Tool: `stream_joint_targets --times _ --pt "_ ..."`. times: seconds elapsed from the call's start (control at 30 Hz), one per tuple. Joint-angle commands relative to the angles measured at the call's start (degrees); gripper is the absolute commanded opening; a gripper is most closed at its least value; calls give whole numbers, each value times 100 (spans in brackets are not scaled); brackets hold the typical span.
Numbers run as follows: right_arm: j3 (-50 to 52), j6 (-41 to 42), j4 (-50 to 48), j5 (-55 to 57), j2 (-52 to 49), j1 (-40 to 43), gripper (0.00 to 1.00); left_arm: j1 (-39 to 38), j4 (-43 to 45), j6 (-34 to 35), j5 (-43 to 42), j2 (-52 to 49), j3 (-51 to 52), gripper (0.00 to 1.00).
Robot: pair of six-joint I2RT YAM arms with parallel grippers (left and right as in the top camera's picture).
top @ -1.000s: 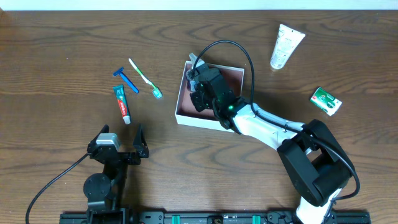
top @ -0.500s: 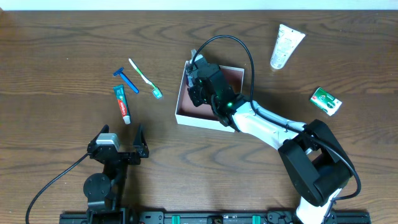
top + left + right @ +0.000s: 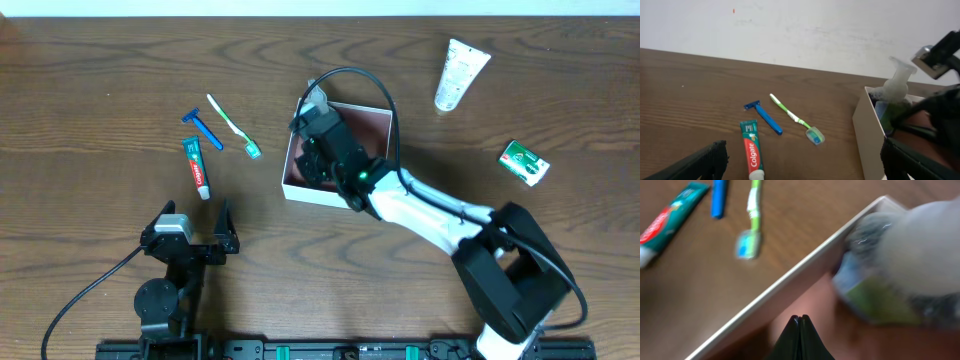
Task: Pack container
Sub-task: 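Open the right gripper and withdraw it from the box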
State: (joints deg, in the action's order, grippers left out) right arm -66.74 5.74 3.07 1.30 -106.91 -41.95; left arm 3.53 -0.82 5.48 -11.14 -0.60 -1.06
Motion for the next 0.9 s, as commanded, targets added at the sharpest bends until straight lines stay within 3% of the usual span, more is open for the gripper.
stream_joint_targets --times 0.0,0.37,0.87 --pt "-111 356 389 -24 498 -125 1 4 -219 -94 -20 26 83 98" --pt "-107 1165 1982 374 909 42 1 4 -219 -94 -20 26 83 98" --pt "-107 1801 3010 726 909 782 1 4 -219 -94 -20 26 83 98"
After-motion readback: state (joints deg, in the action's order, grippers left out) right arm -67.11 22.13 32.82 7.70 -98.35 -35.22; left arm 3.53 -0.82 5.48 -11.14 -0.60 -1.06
